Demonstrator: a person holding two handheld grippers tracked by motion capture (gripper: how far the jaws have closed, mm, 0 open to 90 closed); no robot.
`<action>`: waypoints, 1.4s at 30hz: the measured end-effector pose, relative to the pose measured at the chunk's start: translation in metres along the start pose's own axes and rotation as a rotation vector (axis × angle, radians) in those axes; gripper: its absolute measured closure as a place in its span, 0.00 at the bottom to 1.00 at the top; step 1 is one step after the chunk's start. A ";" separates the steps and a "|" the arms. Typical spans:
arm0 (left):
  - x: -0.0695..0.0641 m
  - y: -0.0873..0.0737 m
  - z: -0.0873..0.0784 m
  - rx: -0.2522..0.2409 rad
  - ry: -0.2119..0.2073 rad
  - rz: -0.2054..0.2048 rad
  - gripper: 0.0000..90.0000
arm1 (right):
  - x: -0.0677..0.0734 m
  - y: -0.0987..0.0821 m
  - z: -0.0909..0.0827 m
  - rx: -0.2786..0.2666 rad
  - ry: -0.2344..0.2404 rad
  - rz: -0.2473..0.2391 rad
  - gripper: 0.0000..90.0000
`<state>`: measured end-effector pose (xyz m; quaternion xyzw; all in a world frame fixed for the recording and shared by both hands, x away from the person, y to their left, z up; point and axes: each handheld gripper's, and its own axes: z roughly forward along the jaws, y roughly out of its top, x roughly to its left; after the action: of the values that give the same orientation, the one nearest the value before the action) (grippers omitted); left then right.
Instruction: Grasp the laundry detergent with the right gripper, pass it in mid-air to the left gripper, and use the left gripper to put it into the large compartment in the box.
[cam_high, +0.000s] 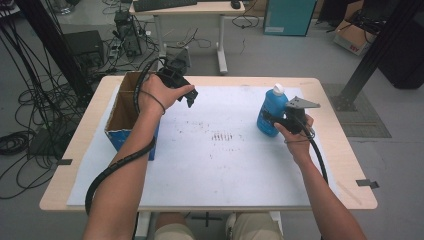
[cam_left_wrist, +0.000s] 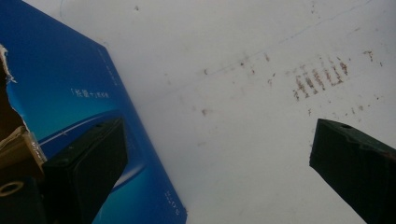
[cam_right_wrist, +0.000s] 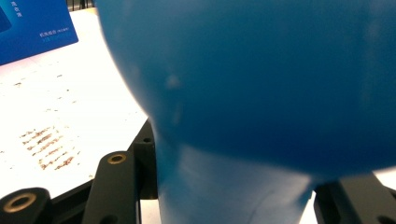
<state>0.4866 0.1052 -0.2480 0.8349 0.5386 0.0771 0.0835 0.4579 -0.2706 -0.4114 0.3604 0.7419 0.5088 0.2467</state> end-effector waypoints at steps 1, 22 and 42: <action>0.000 0.000 0.000 -0.001 0.000 0.000 0.05 | 0.000 0.000 0.000 0.002 -0.001 0.000 0.50; 0.001 0.001 -0.004 -0.004 -0.003 -0.001 0.05 | 0.000 0.001 0.000 0.005 -0.003 0.003 0.50; -0.001 0.004 -0.005 0.001 0.003 0.025 0.06 | 0.000 0.001 0.000 0.007 -0.003 0.006 0.50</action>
<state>0.4887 0.1029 -0.2418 0.8414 0.5283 0.0792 0.0815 0.4578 -0.2705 -0.4106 0.3645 0.7422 0.5063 0.2448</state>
